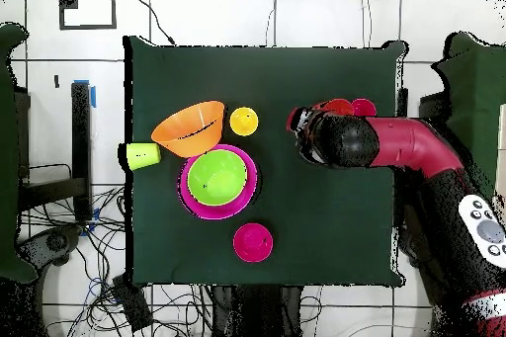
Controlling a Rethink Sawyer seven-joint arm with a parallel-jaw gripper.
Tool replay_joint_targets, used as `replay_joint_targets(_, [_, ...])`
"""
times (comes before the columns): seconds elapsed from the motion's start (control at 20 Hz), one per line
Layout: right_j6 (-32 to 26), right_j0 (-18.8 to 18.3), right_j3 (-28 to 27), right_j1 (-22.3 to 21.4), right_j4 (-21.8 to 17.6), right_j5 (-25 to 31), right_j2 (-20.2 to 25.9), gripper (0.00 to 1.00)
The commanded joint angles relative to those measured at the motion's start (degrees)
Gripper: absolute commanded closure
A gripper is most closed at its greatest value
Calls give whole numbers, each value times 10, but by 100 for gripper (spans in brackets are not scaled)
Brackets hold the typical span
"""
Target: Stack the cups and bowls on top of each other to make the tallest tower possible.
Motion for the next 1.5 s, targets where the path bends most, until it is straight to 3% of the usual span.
replay_joint_targets(0.05, [-49, 44, -143, 26, 24, 129, -18, 100])
replay_joint_targets(0.4, [-64, 63, -201, 0, 50, 224, -7, 100])
replay_joint_targets(1.0, [-75, 110, -334, 5, 67, 371, 3, 100])
replay_joint_targets(1.2, [-93, 119, -377, 21, 62, 400, 7, 100])
replay_joint_targets(1.5, [-106, 116, -381, 28, 61, 396, 5, 100])
